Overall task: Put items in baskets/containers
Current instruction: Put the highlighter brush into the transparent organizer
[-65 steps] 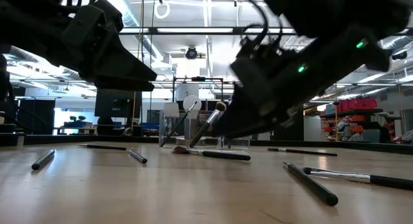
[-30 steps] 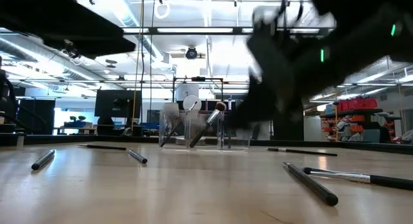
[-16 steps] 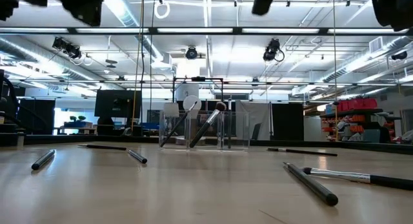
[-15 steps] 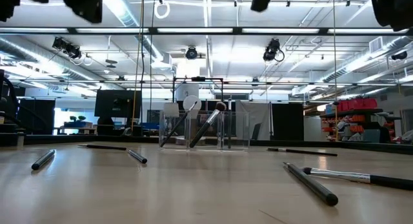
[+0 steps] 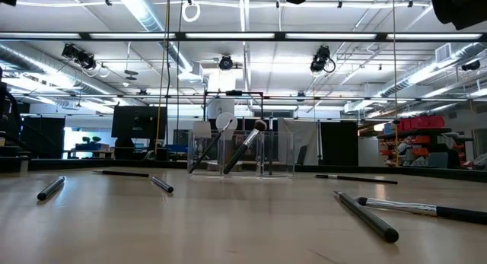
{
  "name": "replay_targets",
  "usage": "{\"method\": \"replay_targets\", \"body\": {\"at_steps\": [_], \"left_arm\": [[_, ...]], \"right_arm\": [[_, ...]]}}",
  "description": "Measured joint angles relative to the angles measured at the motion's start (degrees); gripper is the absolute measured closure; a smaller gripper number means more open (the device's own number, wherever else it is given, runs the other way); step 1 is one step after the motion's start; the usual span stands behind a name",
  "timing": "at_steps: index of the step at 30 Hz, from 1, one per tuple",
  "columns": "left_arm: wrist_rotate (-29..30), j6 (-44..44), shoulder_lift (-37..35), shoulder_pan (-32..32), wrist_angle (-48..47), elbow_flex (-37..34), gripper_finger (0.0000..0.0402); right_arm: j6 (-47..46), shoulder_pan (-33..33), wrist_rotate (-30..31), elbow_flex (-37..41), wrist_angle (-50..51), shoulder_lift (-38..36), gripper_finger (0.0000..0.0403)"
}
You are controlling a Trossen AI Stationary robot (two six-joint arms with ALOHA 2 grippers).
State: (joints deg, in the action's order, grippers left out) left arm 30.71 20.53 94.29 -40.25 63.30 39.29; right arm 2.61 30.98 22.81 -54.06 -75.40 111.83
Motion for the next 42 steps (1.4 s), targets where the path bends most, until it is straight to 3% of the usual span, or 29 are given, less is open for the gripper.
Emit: {"method": "replay_targets", "body": {"at_steps": [7, 15, 25, 28, 38, 42], "left_arm": [[-2.23, 2.64, 1.46, 0.87, 0.23, 3.75, 0.0158], [0.27, 5.64, 1.50, 0.13, 4.81, 3.80, 0.0214], [5.01, 3.36, -0.14, -2.94, -7.58, 3.85, 0.0236], [7.83, 2.32, -0.34, -2.50, -7.19, 3.82, 0.0232], [-2.40, 0.78, -0.47, 2.35, -1.35, 3.82, 0.0186], [-5.16, 1.07, -0.52, 2.37, 0.42, 3.80, 0.0206]], "right_arm": [[0.05, 0.04, -1.65, -0.07, -0.10, -0.09, 0.0392], [0.28, 0.64, -1.08, -0.09, 2.03, -0.11, 0.0392], [1.53, 1.58, -1.82, -0.04, 1.46, -0.09, 0.0392], [1.49, 1.44, -1.66, -0.04, 1.46, -0.09, 0.0392], [0.61, 1.33, -1.90, -0.04, 2.73, -0.07, 0.0392], [-0.07, 1.36, -1.86, -0.04, 3.76, -0.07, 0.0392]]}}
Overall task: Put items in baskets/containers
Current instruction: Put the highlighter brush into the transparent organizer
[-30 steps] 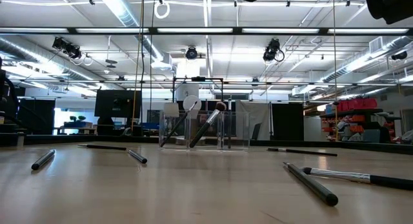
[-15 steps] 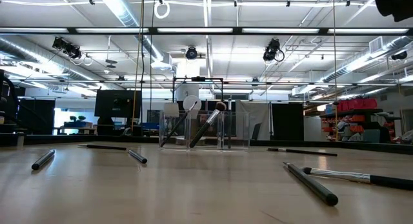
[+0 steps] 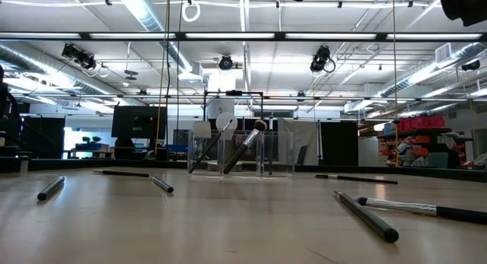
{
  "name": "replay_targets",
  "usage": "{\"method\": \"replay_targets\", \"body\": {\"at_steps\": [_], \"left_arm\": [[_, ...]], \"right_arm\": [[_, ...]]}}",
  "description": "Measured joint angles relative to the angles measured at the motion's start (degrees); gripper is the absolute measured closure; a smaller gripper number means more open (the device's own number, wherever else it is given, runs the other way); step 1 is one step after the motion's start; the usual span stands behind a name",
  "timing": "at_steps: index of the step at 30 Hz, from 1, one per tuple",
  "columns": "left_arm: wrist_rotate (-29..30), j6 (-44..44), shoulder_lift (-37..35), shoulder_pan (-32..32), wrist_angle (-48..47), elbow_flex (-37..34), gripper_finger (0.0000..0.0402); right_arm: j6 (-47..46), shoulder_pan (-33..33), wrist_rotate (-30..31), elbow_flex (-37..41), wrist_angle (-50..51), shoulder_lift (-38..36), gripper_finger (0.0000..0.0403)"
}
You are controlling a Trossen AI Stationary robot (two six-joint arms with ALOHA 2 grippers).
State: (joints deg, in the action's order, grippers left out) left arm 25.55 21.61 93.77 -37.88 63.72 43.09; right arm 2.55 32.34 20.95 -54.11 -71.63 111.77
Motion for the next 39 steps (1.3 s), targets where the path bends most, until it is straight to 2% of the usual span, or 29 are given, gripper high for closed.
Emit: {"method": "replay_targets", "body": {"at_steps": [3, 8, 10, 12, 15, 18, 21, 24, 26, 31, 36, 39], "left_arm": [[1.06, 0.05, 0.00, -0.12, -0.18, 0.00, 0.0252], [3.87, -0.03, -0.21, -0.86, -1.44, 0.00, 0.0361], [7.83, -0.18, -1.38, -1.77, -5.13, 0.00, 0.0376], [12.61, -1.65, -3.59, -2.44, -10.65, 0.00, 0.0376], [19.54, -7.35, -9.25, -2.63, -24.71, 0.82, 0.0372], [21.16, -18.76, -14.70, 0.12, -44.55, 2.84, 0.0374], [21.51, -28.71, -18.10, 4.96, -61.54, 4.83, 0.0375], [19.67, -33.12, -20.28, 10.93, -71.68, 6.07, 0.0371], [14.75, -32.88, -20.51, 15.91, -74.57, 6.38, 0.0370], [2.05, -30.92, -19.65, 27.14, -75.41, 6.40, 0.0371], [-1.53, -29.27, -19.09, 33.91, -78.35, 6.38, 0.0368], [-6.02, -29.25, -18.35, 37.10, -79.35, 6.40, 0.0370]], "right_arm": [[-0.12, 0.00, 0.57, 0.00, 0.54, 0.00, 0.0391], [-0.71, 0.00, 0.79, 0.00, 1.58, 0.00, 0.0387], [-2.04, -0.07, 1.06, -0.07, 3.39, 0.00, 0.0379], [-4.17, 0.04, 5.10, -0.10, 5.10, 0.00, 0.0363], [-7.63, 0.33, 14.29, -0.06, 9.91, -0.11, 0.0328], [-11.09, 0.75, 23.12, 0.07, 15.70, 0.07, 0.0292], [-13.58, 0.55, 28.87, 0.07, 19.27, 0.07, 0.0263], [-15.29, 0.50, 30.01, 0.07, 21.25, 0.07, 0.0245], [-15.53, 0.69, 29.86, 0.07, 21.64, 0.07, 0.0240], [-14.36, 1.52, 30.00, 0.07, 21.19, 0.07, 0.0242], [-14.01, 3.15, 29.98, 0.07, 21.16, 0.04, 0.0251], [-13.86, 3.90, 29.96, 0.07, 21.20, 0.05, 0.0256]]}}
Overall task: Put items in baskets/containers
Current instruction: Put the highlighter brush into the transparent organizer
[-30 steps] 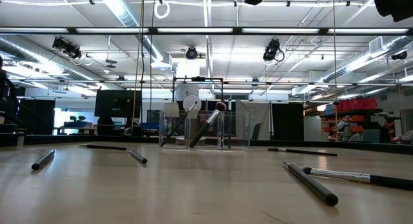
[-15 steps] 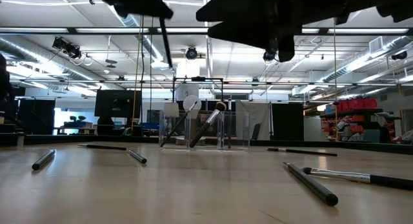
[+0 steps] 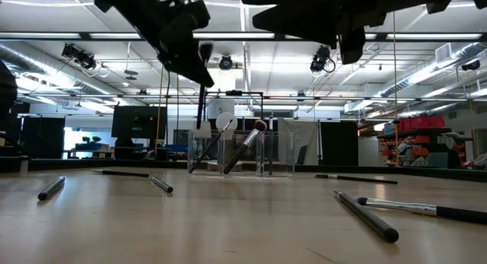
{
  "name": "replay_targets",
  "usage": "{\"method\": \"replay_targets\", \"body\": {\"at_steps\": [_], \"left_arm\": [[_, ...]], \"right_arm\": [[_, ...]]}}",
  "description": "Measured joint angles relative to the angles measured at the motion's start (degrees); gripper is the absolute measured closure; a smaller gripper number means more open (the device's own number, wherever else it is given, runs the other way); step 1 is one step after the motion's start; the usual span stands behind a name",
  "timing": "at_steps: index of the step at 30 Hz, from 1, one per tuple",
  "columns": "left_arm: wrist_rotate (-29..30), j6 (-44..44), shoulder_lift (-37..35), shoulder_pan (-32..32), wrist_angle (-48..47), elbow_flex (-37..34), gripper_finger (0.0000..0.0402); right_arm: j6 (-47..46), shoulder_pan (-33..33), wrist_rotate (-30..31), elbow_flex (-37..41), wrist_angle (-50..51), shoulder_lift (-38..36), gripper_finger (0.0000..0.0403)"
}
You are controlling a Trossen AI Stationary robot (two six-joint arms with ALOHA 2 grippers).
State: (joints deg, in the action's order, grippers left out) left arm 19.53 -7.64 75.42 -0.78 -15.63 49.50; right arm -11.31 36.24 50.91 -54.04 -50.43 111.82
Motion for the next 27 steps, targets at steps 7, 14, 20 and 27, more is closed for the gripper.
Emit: {"method": "replay_targets", "body": {"at_steps": [7, 14, 20, 27], "left_arm": [[-5.24, 1.36, 4.26, 3.90, -0.39, -0.09, 0.0365], [-6.97, 1.43, 9.06, 5.51, -0.43, -0.07, 0.0364], [-6.95, 1.43, 11.00, 5.88, 0.40, -0.02, 0.0359], [-6.73, 1.43, 11.01, 5.88, 1.38, -0.04, 0.0308]], "right_arm": [[-0.04, 0.86, 0.05, 0.00, -0.10, -0.01, 0.0267], [0.00, 1.11, 0.05, 0.00, -0.35, -0.01, 0.0272], [-0.46, 1.73, 0.03, 0.00, -0.33, -0.01, 0.0270], [-3.23, 2.08, -0.58, -0.02, 0.41, -0.03, 0.0253]]}}
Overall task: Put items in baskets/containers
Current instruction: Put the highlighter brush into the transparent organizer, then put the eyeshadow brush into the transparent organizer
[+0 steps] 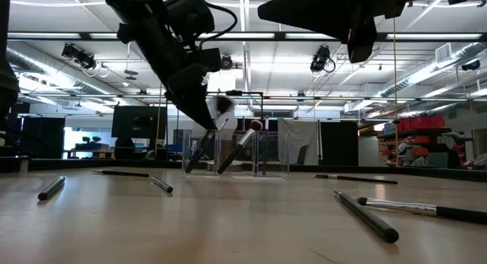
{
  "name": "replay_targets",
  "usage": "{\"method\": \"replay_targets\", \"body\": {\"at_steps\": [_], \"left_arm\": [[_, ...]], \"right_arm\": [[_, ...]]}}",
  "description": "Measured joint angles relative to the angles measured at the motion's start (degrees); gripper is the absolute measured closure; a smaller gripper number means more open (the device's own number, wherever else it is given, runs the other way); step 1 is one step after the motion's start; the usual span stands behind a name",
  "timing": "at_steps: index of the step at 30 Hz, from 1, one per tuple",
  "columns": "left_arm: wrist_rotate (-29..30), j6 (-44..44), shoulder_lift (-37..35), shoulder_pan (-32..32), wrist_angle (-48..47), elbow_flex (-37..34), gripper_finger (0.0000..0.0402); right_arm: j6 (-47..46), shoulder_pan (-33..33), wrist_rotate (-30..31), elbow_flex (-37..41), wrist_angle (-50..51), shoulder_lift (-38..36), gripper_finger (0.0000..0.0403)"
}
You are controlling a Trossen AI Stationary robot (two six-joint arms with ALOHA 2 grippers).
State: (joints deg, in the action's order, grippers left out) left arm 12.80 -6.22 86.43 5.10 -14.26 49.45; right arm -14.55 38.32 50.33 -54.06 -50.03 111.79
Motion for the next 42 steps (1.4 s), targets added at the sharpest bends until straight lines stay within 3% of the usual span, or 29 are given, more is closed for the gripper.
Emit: {"method": "replay_targets", "body": {"at_steps": [3, 6, 11, 17, 25, 30, 33, 38, 42], "left_arm": [[0.10, 0.00, 0.00, 0.00, 0.25, 0.00, 0.0275], [1.20, 0.00, -0.28, 0.00, 0.02, 0.08, 0.0247], [2.05, -0.55, -2.42, -0.25, -5.36, 4.35, 0.0219], [2.14, -2.14, -7.07, -5.21, -7.56, 8.02, 0.0214], [10.84, -4.29, -8.97, -20.19, -3.66, 4.57, 0.0214], [16.04, -7.01, -8.37, -27.03, 4.35, -1.01, 0.0214], [18.33, -8.22, -8.37, -29.11, 10.06, -4.15, 0.0214], [19.05, -8.50, -8.38, -30.25, 14.30, -7.08, 0.0214], [19.14, -9.31, -8.38, -30.20, 14.37, -7.69, 0.0214]], "right_arm": [[0.00, 0.63, -0.13, 0.00, 0.83, -0.24, 0.0241], [-3.76, 1.29, -0.37, 0.00, 8.44, -2.96, 0.0227], [-24.73, 2.05, -3.33, -0.02, 40.47, -13.08, 0.0204], [-53.00, 3.21, -22.38, -0.04, 78.84, -22.91, 0.0197], [-77.06, 15.53, -24.28, 0.04, 103.68, -24.39, 0.0222], [-89.84, 24.10, -21.13, 4.73, 103.79, -24.05, 0.0236], [-95.06, 26.95, -20.44, 9.30, 102.46, -24.08, 0.0224], [-94.64, 27.80, -21.13, 17.80, 92.77, -24.02, 0.0183], [-92.58, 26.92, -19.76, 22.97, 86.15, -24.33, 0.0179]]}}
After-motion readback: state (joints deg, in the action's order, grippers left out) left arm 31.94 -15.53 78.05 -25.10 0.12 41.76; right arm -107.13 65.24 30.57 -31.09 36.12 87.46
